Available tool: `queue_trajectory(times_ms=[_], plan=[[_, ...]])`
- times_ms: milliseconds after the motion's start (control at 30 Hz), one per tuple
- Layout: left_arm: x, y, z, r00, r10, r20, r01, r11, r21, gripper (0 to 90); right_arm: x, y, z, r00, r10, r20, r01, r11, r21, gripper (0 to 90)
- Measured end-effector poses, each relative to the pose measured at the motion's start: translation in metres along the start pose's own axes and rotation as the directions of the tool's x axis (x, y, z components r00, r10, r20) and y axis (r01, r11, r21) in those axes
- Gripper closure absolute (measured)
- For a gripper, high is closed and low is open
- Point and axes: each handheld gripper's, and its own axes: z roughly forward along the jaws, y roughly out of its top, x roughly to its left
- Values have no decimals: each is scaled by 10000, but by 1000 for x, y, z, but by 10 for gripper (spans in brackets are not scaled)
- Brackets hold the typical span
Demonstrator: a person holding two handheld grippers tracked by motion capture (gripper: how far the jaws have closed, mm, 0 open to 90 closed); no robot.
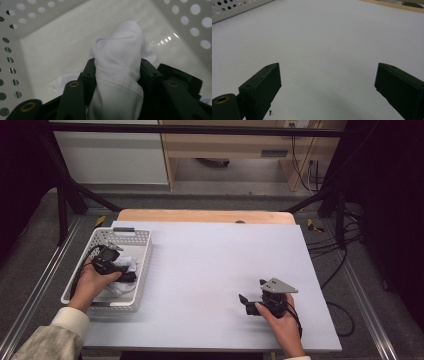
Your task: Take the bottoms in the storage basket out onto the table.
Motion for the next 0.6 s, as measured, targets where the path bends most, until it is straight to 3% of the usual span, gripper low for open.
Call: queue_trajectory(times_ms=[133,267,433,600], plan=[[5,1,-12,9990,-403,217,414,9978,-511,635,1,0,0,9999,-105,20,105,9999,13,69],[10,6,-27,9979,-562,332,599,9908,-1211,656,2,0,0,9999,-118,39,118,9999,13,70],[17,10,-44,9939,-1033,381,1089,9740,-1986,665,1,0,0,9999,-97,91,97,9999,69,69],[27,12,-57,9878,-1504,396,1555,9523,-2625,680,2,0,0,9999,-123,85,122,9999,64,68]])
